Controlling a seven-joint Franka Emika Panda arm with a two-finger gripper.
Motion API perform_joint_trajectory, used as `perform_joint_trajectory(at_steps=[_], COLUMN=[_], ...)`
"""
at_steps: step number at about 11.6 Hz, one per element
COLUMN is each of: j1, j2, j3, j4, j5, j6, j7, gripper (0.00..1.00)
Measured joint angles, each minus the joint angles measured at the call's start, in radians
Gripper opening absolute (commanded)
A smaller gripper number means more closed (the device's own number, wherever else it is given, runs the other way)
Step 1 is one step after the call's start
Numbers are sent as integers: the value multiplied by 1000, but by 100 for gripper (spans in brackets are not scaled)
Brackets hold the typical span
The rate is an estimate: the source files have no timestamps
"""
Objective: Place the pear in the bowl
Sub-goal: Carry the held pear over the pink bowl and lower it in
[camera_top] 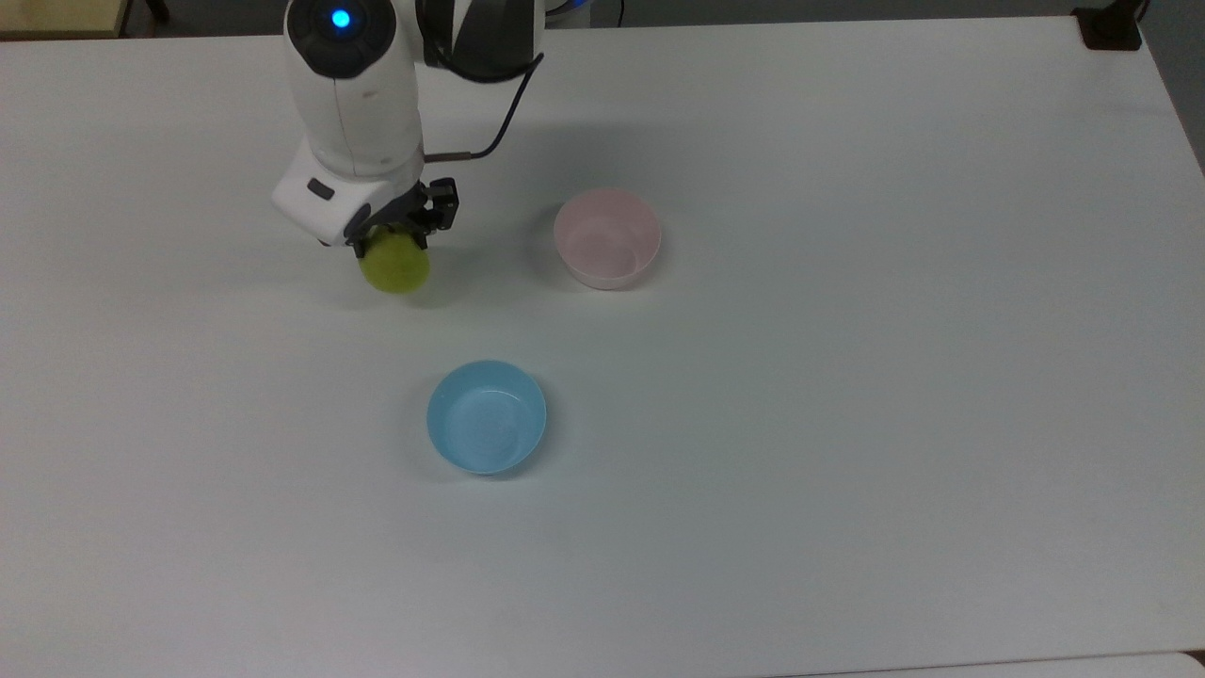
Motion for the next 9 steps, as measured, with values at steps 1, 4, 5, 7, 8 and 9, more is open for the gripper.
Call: perform_joint_trajectory(at_steps=[1,4,5,7,8,9], j1=[0,1,3,18,46,84], j2=[-24,-80,-100,-152,-172,-183], j3=[-1,-1,2,12,15,19], j4=[5,86,112,126,126,126], j5=[0,13,34,67,73,75], j6=[-20,-183,-208,-260,-282,-297], j7=[0,1,1,2,23,62], gripper=[28,28,28,28,28,28])
